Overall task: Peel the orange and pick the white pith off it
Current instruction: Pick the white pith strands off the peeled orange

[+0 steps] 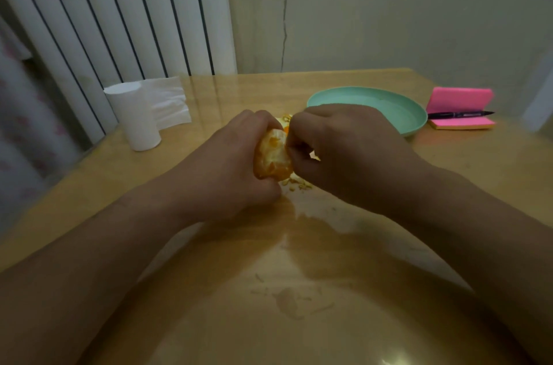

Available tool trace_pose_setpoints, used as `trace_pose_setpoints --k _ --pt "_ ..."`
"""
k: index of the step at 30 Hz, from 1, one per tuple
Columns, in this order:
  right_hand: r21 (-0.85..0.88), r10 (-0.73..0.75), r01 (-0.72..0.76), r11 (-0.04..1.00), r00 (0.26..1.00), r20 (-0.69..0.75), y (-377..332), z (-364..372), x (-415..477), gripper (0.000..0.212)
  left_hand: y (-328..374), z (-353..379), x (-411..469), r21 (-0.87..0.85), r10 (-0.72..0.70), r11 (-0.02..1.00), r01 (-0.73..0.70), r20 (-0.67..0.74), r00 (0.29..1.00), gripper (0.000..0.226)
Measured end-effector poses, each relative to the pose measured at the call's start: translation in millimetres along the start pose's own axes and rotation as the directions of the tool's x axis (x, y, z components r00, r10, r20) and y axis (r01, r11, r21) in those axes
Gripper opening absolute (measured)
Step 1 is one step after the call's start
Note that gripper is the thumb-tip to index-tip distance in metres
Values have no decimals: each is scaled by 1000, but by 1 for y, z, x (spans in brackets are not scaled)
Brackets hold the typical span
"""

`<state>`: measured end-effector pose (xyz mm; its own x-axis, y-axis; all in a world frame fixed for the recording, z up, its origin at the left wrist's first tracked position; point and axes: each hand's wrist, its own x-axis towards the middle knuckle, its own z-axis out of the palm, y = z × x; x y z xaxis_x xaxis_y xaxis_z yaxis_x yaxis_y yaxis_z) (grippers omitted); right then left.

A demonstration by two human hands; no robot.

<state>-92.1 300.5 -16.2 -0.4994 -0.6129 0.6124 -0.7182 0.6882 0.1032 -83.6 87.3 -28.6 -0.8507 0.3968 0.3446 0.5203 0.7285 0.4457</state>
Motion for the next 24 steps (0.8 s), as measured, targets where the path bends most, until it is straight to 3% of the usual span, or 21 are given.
trace_pose_setpoints --k 10,17,20,24 --pt "66 23 -16 998 995 -100 1 3 -3 10 2 -4 -2 -30 60 998 -60 -13 998 68" --pt "296 231 -186 937 965 -126 19 8 -9 8 -4 -1 -3 -63 55 997 -52 38 998 70" --pt "333 271 -231 914 960 -76 21 11 -11 7 -6 -1 -3 -104 31 994 -27 39 999 70" --pt "281 205 -195 940 979 -5 16 9 -10 13 -11 -3 -1 -127 -29 991 31 19 999 71"
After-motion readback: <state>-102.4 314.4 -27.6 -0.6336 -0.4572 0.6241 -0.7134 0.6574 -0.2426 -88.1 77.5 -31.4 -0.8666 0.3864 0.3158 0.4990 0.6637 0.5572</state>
